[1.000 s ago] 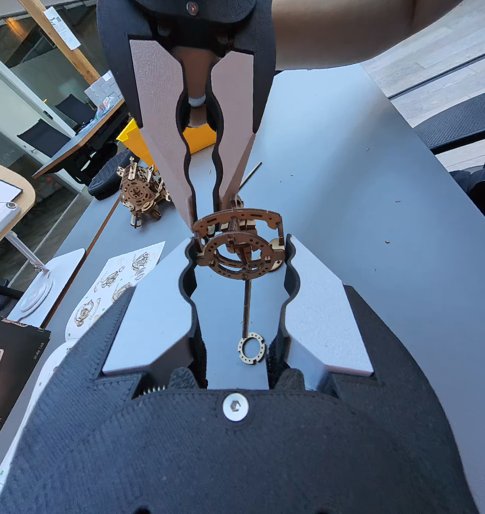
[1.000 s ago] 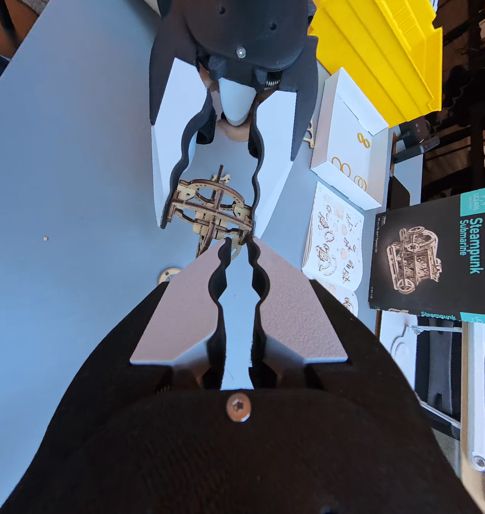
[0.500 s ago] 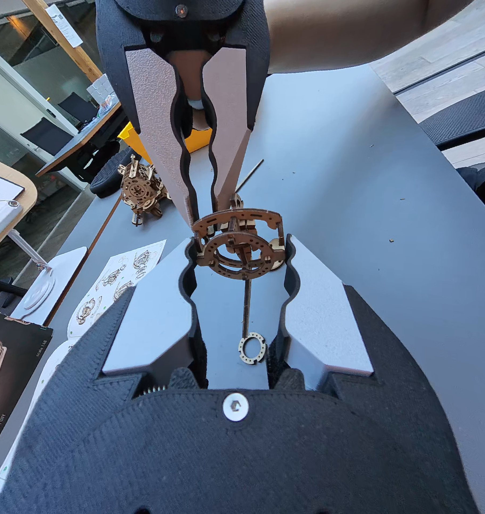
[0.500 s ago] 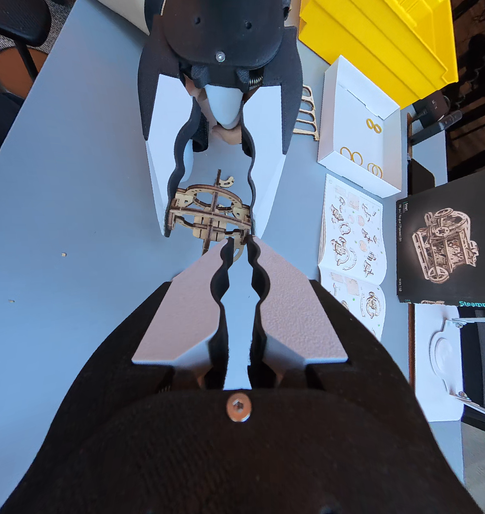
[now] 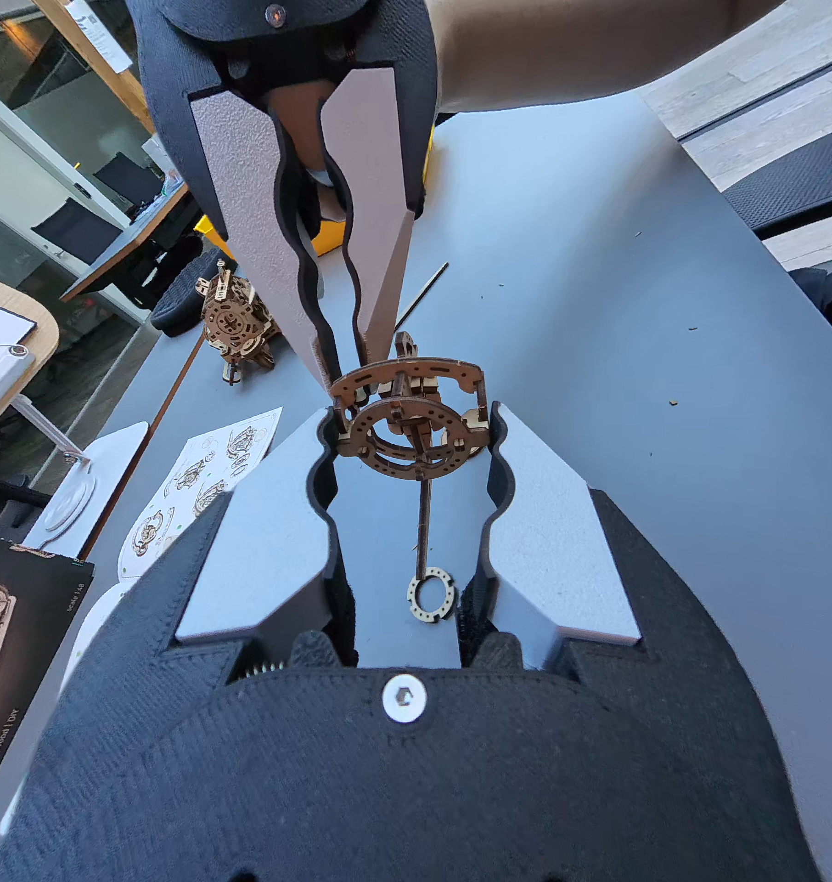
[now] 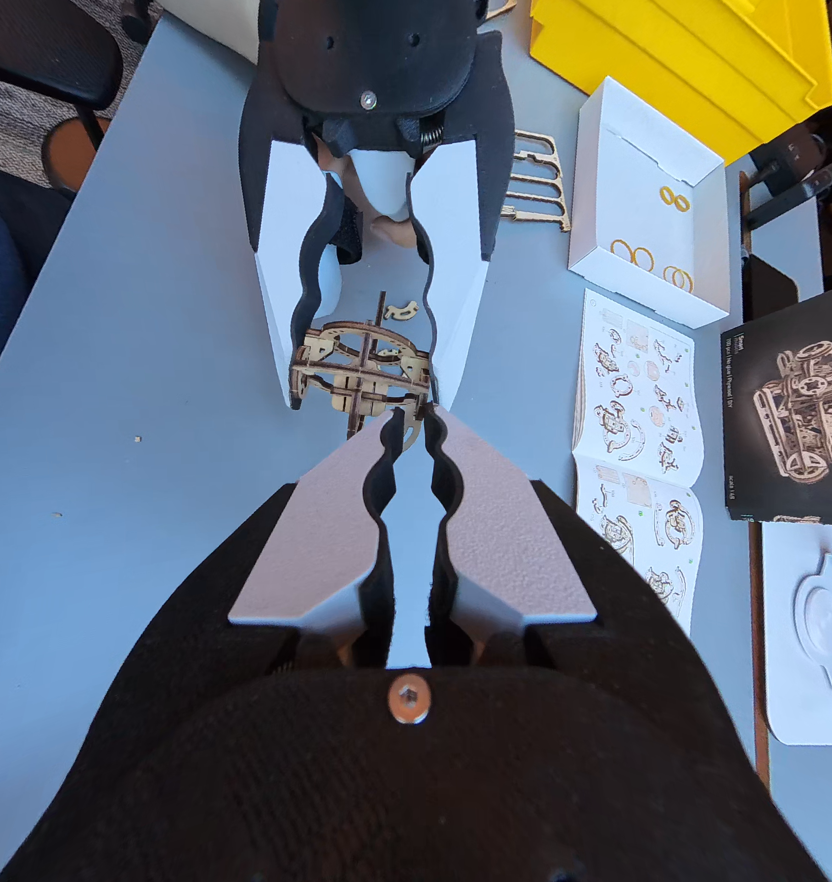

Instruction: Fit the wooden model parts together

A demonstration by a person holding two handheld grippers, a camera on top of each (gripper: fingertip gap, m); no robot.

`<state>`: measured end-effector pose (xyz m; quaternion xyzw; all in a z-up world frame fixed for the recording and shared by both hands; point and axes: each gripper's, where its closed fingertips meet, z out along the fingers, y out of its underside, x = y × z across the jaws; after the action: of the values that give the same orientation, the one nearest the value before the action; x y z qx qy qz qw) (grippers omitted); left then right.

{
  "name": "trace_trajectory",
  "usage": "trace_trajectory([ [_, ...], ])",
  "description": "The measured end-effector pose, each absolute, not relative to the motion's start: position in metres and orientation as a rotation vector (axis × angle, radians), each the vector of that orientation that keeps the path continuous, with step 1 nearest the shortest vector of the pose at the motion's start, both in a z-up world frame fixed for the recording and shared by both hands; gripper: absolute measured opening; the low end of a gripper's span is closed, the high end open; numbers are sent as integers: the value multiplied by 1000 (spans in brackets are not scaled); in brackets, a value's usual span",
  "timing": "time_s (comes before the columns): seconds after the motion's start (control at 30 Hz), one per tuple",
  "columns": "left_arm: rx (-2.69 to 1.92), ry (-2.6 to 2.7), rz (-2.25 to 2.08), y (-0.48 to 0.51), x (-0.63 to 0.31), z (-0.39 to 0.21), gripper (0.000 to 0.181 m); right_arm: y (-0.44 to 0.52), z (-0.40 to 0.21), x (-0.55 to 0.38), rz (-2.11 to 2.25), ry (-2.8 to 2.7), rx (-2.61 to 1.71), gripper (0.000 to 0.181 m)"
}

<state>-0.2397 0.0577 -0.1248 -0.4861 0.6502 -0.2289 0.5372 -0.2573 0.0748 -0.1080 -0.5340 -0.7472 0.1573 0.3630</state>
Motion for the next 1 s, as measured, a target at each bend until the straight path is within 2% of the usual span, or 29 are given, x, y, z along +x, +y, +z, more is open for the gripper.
trace_trajectory([
  [1.0,-1161,1551,-540,56,-238,-128,61,78,-115,-254,330,-1983,-1411,6],
])
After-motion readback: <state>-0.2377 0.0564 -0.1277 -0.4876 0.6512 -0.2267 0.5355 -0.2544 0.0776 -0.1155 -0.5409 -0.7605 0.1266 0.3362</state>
